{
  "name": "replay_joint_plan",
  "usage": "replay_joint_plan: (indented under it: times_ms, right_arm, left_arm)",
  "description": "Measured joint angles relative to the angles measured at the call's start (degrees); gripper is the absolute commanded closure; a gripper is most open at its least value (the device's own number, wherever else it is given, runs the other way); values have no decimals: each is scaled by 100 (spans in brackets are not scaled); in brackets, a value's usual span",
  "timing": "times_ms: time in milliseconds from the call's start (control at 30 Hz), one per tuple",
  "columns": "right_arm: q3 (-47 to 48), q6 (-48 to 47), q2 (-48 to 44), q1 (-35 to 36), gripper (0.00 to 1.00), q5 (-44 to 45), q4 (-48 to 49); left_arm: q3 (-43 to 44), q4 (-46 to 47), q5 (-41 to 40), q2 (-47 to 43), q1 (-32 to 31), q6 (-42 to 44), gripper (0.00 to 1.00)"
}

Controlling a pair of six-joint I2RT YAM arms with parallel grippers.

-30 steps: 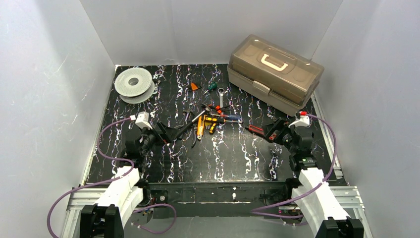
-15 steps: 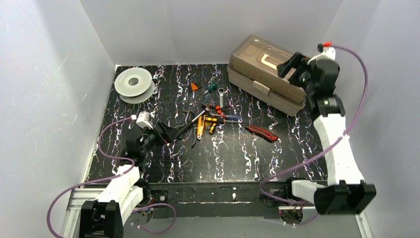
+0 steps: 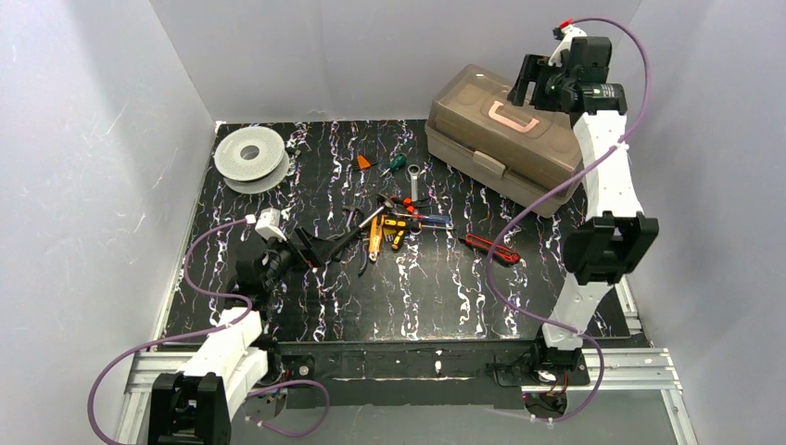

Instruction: Pack the tool kit

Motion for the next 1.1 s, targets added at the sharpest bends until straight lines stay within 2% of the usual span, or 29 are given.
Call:
replay_joint_plan:
  times_ms: [267,567,767,900,1100]
  right_arm:
    - [772,-684,920,9,13,-535,-409]
    - [555,-1113,1115,28,15,-1257,-535]
    - [-2,-1478,1036,188,19,-892,-192]
    - [-577,-1762,708,487,26,-184,199]
    - [-1084,-1652,319,774,32,234,334]
  left_arm:
    - [0,61,2,76,0,2,2]
    - [0,125,24,214,0,0,2]
    - [0,149,57,273,0,-22,2]
    - [0,208,94,282,0,-46,2]
    - [0,251,136,282,0,-66,2]
